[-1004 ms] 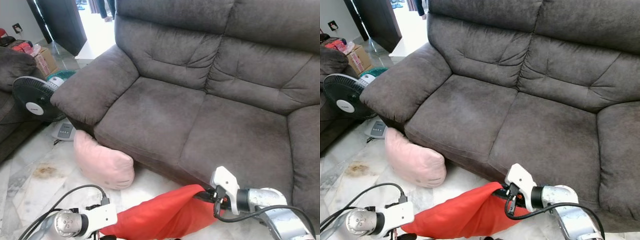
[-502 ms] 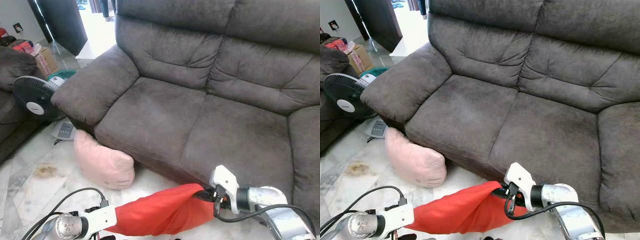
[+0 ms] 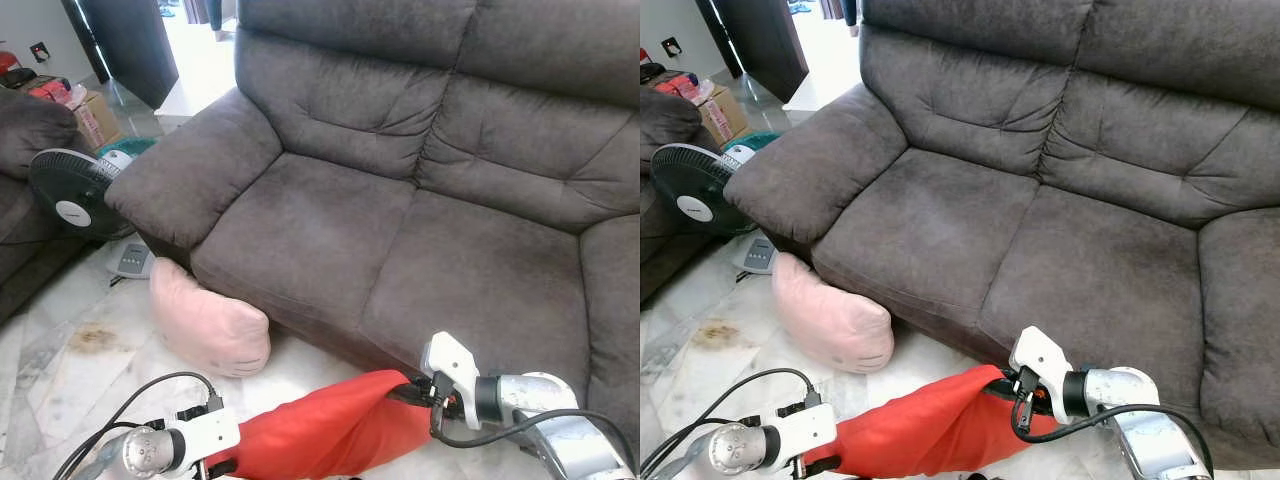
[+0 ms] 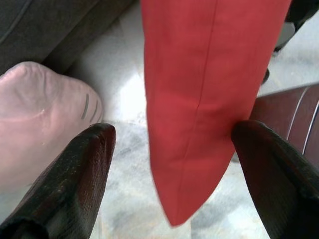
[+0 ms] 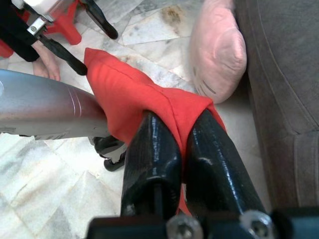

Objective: Move the pillow to the sofa from floor

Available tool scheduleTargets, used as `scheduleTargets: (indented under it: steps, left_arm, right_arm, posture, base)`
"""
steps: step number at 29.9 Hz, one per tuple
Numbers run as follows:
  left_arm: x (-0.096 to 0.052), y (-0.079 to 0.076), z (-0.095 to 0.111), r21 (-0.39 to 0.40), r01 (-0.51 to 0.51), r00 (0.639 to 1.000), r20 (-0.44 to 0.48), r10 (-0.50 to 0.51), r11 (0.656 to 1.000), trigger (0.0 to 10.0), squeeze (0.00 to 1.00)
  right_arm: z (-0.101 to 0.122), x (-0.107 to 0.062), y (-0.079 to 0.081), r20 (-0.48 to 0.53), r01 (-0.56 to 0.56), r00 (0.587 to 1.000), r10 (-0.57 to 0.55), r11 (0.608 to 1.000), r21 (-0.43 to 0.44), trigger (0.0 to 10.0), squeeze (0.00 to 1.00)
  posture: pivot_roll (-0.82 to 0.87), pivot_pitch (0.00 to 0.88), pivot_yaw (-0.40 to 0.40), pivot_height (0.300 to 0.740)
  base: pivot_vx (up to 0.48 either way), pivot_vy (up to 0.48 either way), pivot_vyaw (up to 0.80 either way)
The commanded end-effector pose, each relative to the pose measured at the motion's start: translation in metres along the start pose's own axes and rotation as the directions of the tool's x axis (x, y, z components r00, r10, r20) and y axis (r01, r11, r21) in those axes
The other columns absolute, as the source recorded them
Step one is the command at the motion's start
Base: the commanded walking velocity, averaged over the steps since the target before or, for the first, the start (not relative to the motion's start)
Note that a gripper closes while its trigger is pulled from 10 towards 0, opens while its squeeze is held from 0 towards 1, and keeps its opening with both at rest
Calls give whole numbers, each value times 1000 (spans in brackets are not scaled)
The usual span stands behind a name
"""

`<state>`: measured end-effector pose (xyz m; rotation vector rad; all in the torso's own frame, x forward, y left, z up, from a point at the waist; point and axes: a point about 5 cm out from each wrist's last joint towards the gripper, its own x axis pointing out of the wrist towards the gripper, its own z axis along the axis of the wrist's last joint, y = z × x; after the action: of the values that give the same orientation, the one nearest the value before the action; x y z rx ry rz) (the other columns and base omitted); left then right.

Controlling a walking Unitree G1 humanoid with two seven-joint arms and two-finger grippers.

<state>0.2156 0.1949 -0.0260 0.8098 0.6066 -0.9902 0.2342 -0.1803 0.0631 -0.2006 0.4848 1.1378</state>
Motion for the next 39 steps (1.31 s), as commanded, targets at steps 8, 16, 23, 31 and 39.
scheduleTargets:
  steps: [8,16,23,31,39]
  left_arm:
    - [10,-12,-4,-31,29,1000,-7,-29,999,10000,0]
    - [9,-18,-21,-37,30,996,-88,-33,999,10000,0]
    - [13,-31,-29,-31,31,986,-161,-35,999,10000,0]
    - [15,-25,-31,11,-108,973,-203,108,994,10000,0]
    - [14,-19,-33,16,-177,958,-224,176,984,10000,0]
  right_arm:
    - [24,1,3,92,-39,995,46,996,-77,10000,0]
    - [24,-1,4,90,-37,995,44,997,-75,10000,0]
    - [25,0,3,93,-32,995,40,996,-79,10000,0]
    - [25,-2,3,90,-35,995,42,996,-81,10000,0]
    - [26,-1,3,93,-37,995,45,996,-85,10000,0]
  posture:
    - [129,74,-39,740]
    - [127,78,-38,740]
    - [123,78,-39,740]
    - [124,81,-42,740]
    - [121,82,-45,740]
  base:
    - [0,0,0]
    - [0,0,0]
    - [0,0,0]
    - [0,0,0]
    - [0,0,0]
